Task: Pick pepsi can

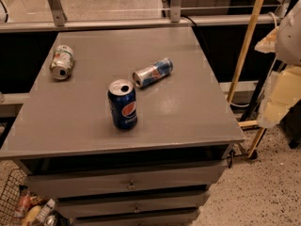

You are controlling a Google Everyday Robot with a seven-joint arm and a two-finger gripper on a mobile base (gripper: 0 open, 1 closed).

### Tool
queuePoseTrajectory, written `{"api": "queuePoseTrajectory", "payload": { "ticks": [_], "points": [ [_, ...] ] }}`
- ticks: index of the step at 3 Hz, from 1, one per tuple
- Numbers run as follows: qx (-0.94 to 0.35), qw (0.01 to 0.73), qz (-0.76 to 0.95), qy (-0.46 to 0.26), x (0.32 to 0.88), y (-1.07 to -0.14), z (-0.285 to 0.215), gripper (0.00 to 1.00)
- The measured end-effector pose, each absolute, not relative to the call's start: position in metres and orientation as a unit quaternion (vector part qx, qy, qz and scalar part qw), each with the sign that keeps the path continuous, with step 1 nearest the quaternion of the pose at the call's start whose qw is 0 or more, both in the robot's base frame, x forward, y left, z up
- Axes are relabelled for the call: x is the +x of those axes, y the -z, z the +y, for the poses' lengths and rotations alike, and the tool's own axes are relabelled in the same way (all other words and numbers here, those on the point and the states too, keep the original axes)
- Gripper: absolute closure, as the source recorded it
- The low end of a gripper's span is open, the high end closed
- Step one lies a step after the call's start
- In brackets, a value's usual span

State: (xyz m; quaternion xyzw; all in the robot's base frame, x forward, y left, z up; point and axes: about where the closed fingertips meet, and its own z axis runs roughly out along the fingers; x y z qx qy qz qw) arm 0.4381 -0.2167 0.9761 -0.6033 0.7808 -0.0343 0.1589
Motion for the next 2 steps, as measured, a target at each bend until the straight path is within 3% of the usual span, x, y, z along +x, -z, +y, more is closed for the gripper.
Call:
{"api": "queuePoseTrajectory", "payload": {
  "ticks": [2],
  "points": [
    [-0.621,0.199,0.758,0.002,0.454,-0.973,-0.187,0.0]
  ]
}}
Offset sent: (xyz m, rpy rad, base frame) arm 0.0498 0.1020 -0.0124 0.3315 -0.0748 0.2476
